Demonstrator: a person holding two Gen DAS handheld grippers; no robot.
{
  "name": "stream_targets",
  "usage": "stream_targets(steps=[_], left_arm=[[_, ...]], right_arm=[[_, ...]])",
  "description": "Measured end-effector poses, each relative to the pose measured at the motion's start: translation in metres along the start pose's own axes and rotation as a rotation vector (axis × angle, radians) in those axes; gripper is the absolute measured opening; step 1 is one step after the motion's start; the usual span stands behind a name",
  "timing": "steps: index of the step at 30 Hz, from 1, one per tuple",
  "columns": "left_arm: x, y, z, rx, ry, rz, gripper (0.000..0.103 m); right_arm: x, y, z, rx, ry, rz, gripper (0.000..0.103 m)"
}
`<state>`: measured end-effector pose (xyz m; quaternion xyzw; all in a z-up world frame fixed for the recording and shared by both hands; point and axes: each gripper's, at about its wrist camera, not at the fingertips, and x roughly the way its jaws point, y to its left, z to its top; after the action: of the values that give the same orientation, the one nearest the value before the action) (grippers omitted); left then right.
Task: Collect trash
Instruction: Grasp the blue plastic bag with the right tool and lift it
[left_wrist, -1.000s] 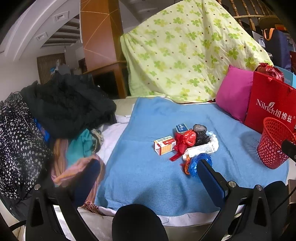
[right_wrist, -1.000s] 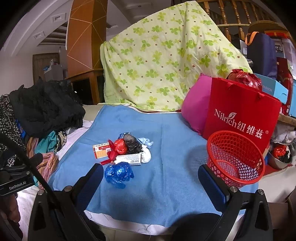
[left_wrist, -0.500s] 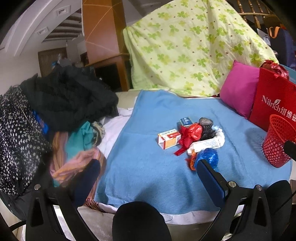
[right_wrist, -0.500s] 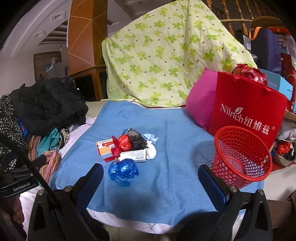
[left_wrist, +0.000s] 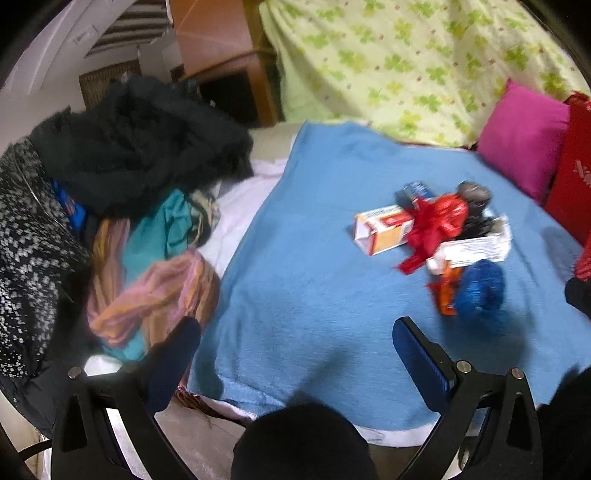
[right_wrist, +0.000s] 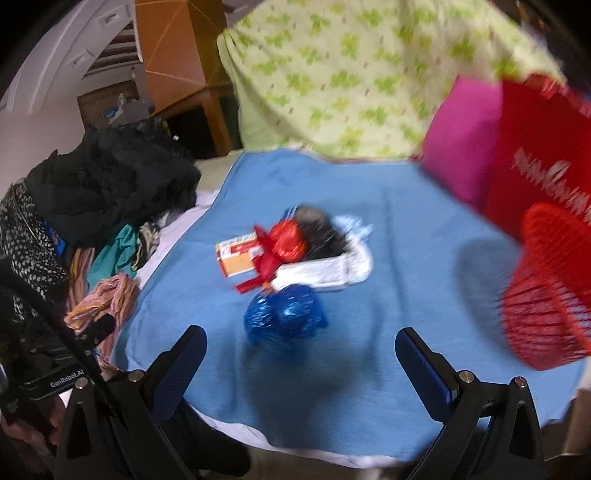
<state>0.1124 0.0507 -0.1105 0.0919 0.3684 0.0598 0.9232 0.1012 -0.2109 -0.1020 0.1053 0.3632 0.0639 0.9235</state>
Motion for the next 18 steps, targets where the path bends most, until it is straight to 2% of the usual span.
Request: stream_targets(steps=[4, 9, 12, 14, 18], left_arm=[[0.04, 0.002, 0.015, 0.009, 0.022, -0.025, 0.103], [0.086, -0.013, 0.046, 0.016, 0.03, -0.16, 0.103], [0.11, -0.031, 0.071, 0.033, 0.005, -0.246, 0.103], [0.125, -0.045, 0.083, 0.056, 0.001, -0.277, 0.103], [0.16, -0.071, 0.101, 0.103, 0.032, -0.335, 0.103]], right_arm=[[0.067, -0.01, 0.007, 0.03, 0.086, 0.038, 0.103], [0.129, -0.021, 0.013, 0.098, 0.189, 0.081, 0.1], [0.156, -0.028, 0.01, 0.112, 0.235, 0.091, 0.093], [0.166, -0.033, 0.008, 0.131, 0.248, 0.121, 0.086], [0.175, -0.036, 0.005, 0.143, 0.257, 0.197, 0.072]])
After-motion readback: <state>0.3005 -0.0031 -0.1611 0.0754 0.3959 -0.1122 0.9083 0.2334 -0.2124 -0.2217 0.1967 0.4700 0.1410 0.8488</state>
